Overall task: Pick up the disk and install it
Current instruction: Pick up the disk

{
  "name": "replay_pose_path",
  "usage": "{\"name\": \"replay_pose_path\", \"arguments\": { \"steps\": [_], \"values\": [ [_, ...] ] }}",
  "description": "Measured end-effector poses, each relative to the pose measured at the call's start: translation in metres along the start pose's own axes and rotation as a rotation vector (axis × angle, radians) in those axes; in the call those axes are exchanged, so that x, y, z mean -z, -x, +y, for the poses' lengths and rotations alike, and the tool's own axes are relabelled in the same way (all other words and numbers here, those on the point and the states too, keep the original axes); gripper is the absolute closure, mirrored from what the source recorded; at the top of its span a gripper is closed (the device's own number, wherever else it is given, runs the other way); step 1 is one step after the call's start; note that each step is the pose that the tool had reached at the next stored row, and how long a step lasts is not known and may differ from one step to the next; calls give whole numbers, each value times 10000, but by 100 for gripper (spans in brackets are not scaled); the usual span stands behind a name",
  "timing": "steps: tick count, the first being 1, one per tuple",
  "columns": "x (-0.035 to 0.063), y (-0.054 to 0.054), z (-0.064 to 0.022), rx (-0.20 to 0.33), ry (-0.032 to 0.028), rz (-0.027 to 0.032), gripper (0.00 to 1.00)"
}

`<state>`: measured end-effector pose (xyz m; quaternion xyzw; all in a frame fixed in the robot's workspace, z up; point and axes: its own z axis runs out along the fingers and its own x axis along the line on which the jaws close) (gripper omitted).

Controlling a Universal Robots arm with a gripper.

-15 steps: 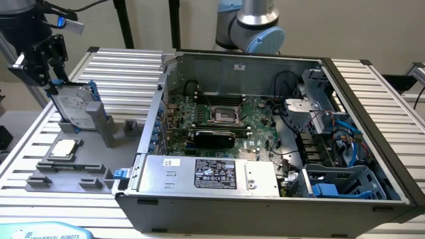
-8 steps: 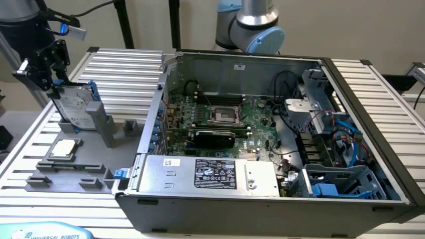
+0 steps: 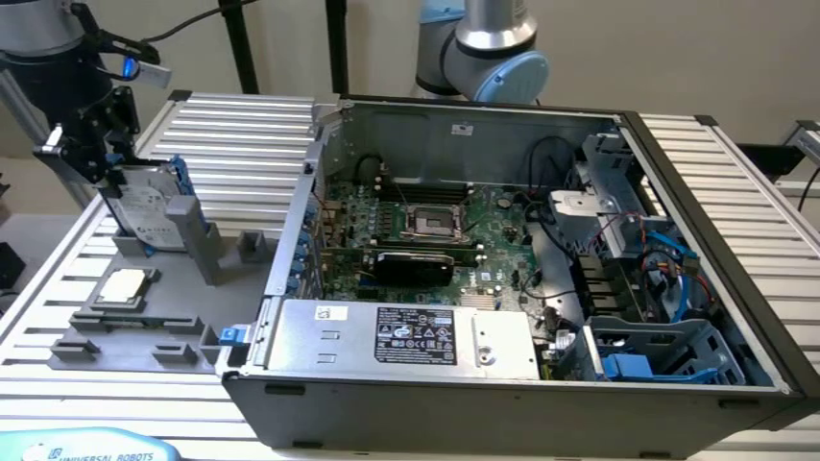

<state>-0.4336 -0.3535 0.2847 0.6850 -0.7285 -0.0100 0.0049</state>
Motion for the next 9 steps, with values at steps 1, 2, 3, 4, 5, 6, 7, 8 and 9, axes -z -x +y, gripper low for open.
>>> {"name": "replay_pose_path", "arguments": {
  "steps": [1,2,3,4,5,6,7,8,9],
  "values": [
    [-3,0,0,1,2,1,46],
    [-4,0,0,0,2,1,46],
    [-5,0,1,5,3,2,46],
    [-6,1,1,25,2,1,46],
    [-7,1,1,65,0,1,46],
    [-7,1,1,120,1,2,46],
    [-7,1,1,182,0,3,46],
    [-7,0,1,246,-1,5,46],
    [-7,0,1,286,-2,5,46]
  ]
}}
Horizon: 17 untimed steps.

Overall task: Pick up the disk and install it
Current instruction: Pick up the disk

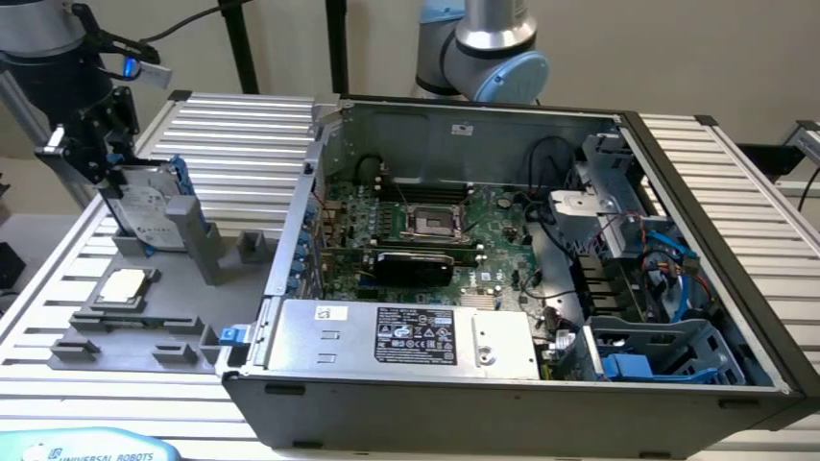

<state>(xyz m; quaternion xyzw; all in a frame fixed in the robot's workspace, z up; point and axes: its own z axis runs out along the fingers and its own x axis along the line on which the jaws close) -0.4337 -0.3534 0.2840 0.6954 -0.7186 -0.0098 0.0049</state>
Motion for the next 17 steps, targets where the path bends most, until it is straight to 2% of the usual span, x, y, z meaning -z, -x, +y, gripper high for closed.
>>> {"name": "replay_pose_path", "arguments": {
  "steps": [14,16,17],
  "values": [
    [0,-17,0,16,-24,0,46],
    [0,-17,0,16,-24,0,48],
    [0,-17,0,16,-24,0,55]
  ]
}}
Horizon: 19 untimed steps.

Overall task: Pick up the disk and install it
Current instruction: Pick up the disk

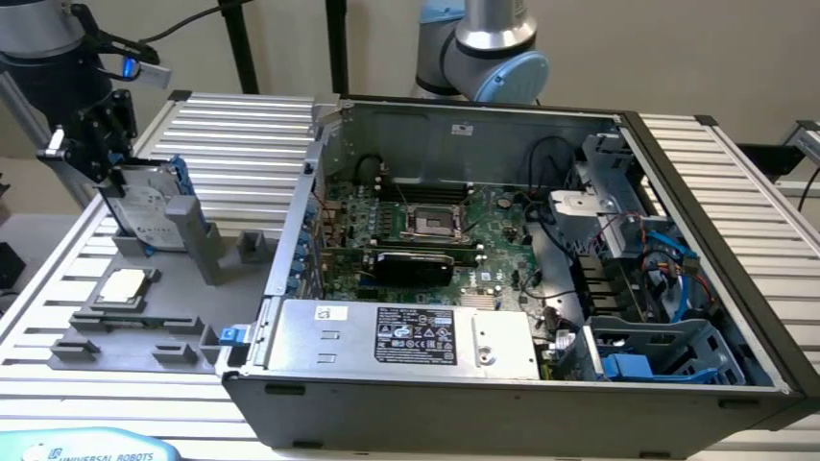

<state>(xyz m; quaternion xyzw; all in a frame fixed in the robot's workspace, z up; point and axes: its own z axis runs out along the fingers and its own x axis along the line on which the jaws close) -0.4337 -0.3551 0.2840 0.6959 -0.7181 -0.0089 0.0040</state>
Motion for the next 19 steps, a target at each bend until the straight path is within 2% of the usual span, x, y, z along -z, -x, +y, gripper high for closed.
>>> {"name": "replay_pose_path", "arguments": {
  "steps": [6,8,19],
  "values": [
    [0,-1,1,-2,0,0,58],
    [0,-9,1,0,1,0,67],
    [0,-79,-2,-1,0,0,67]
  ]
}}
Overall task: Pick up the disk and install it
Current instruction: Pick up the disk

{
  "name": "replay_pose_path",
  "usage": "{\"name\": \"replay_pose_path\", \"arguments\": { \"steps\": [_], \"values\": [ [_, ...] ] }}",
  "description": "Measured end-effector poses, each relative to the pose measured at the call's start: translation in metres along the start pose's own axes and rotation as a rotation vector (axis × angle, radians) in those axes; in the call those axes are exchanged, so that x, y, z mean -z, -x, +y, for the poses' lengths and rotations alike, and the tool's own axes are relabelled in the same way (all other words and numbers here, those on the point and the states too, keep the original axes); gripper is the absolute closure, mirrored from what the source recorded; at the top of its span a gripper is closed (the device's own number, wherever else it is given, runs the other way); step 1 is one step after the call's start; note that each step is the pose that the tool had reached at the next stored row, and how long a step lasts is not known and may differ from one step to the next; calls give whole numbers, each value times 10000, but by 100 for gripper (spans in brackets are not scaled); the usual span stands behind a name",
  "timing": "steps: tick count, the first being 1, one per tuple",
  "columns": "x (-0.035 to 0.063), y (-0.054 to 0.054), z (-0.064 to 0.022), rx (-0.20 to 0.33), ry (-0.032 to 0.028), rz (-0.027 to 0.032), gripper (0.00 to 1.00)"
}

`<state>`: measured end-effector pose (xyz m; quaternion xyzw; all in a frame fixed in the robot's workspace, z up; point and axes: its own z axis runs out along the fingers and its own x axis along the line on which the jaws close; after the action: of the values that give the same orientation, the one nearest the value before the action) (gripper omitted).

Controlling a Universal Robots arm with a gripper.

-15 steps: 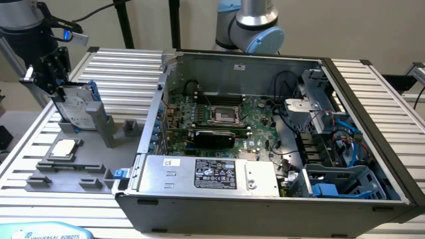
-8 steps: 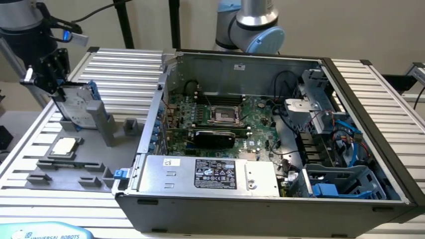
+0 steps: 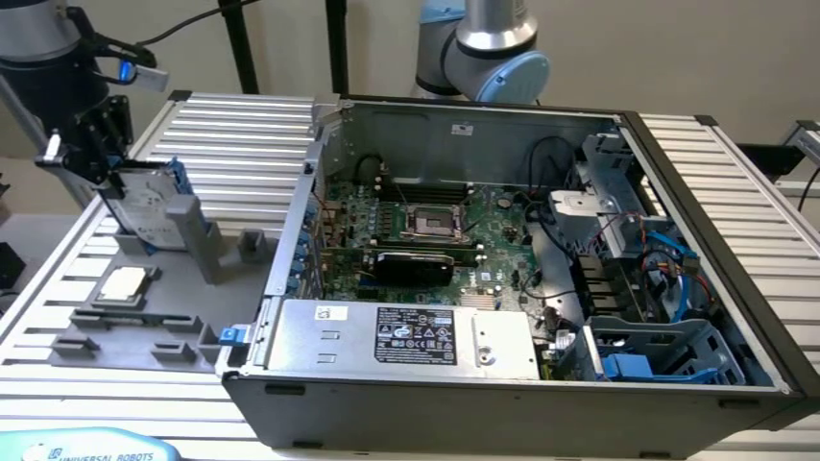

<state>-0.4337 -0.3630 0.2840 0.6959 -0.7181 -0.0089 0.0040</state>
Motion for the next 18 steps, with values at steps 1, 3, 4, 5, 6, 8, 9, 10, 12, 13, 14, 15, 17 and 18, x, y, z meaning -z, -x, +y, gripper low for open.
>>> {"name": "replay_pose_path", "arguments": {
  "steps": [1,3,4,5,6,8,9,10,12,13,14,15,17,18],
  "values": [
    [0,-6,0,0,0,0,67],
    [1,-12,0,-1,0,1,67],
    [0,-12,-1,-1,0,0,67],
    [0,-13,0,0,0,0,67],
    [0,-13,-1,0,0,0,67],
    [0,-13,-1,0,0,0,67],
    [0,-13,-1,0,0,0,67],
    [0,-13,0,0,0,0,67],
    [0,-13,0,0,1,0,67],
    [0,-13,0,0,0,0,67],
    [0,-13,0,0,0,0,67],
    [0,-13,0,0,0,0,67],
    [11,-13,0,0,0,0,67],
    [27,-13,0,-1,-2,-4,67]
  ]
}}
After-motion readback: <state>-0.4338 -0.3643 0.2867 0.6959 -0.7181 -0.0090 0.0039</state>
